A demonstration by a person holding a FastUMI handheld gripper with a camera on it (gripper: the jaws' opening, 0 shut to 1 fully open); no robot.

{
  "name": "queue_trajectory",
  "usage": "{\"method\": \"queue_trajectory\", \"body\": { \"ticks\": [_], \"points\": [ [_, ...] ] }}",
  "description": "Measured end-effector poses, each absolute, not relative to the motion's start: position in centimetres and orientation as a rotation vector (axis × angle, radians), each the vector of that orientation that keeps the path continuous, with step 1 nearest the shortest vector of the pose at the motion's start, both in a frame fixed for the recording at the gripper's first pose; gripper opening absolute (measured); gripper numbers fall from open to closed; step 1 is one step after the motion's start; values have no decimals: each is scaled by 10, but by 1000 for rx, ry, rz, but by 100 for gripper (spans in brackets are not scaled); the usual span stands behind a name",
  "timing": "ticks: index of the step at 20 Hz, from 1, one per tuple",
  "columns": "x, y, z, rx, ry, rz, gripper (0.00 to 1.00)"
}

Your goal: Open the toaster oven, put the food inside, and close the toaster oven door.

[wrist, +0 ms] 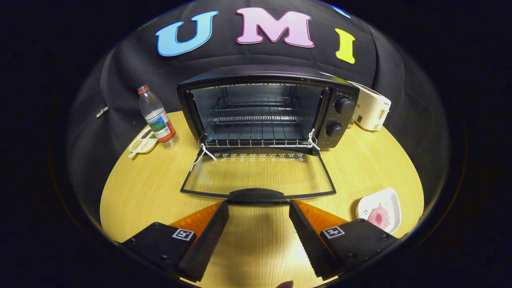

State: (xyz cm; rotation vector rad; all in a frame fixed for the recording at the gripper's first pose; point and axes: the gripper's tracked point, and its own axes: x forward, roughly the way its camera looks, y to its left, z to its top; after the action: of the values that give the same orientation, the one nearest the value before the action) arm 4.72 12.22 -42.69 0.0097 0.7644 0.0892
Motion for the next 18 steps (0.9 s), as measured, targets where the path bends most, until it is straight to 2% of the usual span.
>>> {"method": "queue_trajectory", "body": {
  "ticks": [9,12,18],
  "points": [
    [21,92,-389,75,848,183,99],
    [13,50,-374,128,922,204,99],
    [7,-71,-368,111,1094,142,99]
  ]
}}
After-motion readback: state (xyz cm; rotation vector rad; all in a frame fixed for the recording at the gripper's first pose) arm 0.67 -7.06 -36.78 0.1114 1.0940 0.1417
